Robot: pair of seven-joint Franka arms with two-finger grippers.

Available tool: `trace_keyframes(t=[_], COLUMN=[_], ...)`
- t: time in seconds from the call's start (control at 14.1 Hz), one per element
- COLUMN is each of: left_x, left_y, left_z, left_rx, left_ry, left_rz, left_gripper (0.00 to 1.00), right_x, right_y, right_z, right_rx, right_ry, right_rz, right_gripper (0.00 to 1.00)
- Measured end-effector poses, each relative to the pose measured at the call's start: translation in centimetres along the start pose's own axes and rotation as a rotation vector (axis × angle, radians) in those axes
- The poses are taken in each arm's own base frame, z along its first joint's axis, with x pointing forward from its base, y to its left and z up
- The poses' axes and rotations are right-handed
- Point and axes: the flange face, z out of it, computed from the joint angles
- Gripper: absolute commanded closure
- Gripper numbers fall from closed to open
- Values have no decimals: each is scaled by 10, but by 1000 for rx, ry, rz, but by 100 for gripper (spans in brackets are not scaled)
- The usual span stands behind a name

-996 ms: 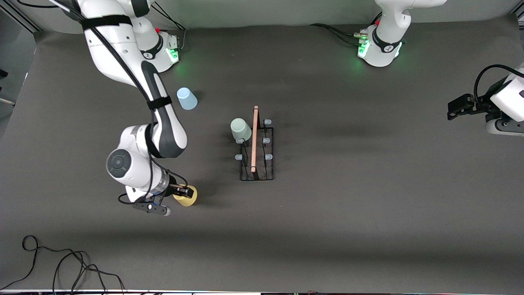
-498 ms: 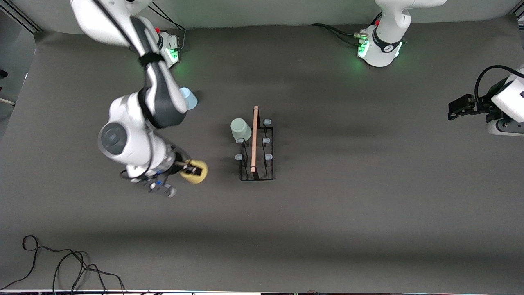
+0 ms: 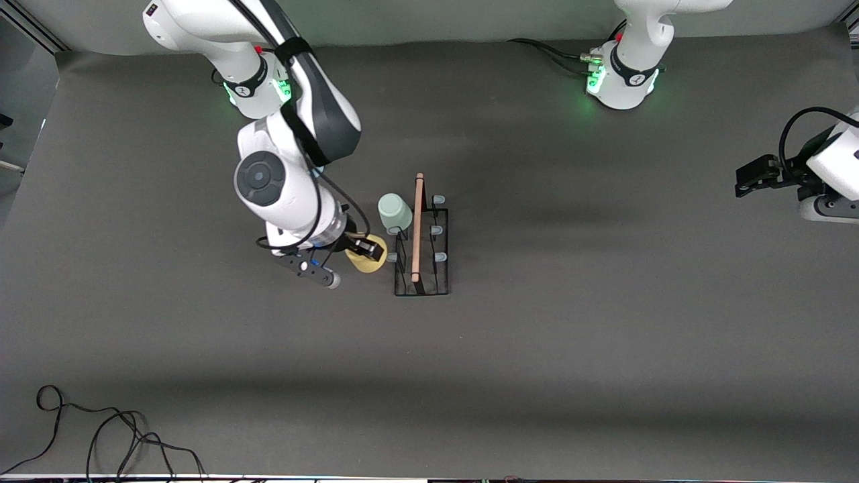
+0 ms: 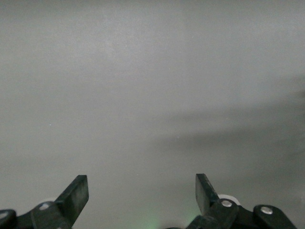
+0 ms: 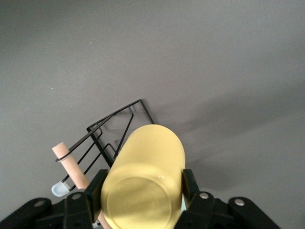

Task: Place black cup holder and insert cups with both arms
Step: 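Carry the yellow cup to the rack and place it on a peg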

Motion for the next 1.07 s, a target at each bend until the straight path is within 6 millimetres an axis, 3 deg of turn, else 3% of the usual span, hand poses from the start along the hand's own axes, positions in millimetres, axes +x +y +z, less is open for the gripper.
trace_keyframes(t=[0.28,0.71,0.85,0.92,1.0,1.07], left_x=[-1,-2,-2,-2,-2,-3], left_y=[-10,-13,-13,-13,-12,-12], left_z=[0,-1,-2,-2,-3,-5], left_rx=[-1,-2,-2,-1,-1,-1], left_ry=[1,2,3,5,7,9], left_rz=[-18,-22,-22,-22,-22,-21], left_gripper=[0,0,0,0,0,0], right_x=[-14,-13,-11,-11,-11,-11], right_y=[-11,-19,-18,-18,-18,-18], right_z=[5,28,37,39,40,40], right_rx=[21,34,24,21,20,20], right_ry=[20,59,60,59,59,59], right_rz=[24,38,49,54,56,57], right_gripper=[100,100,73,39,16,7])
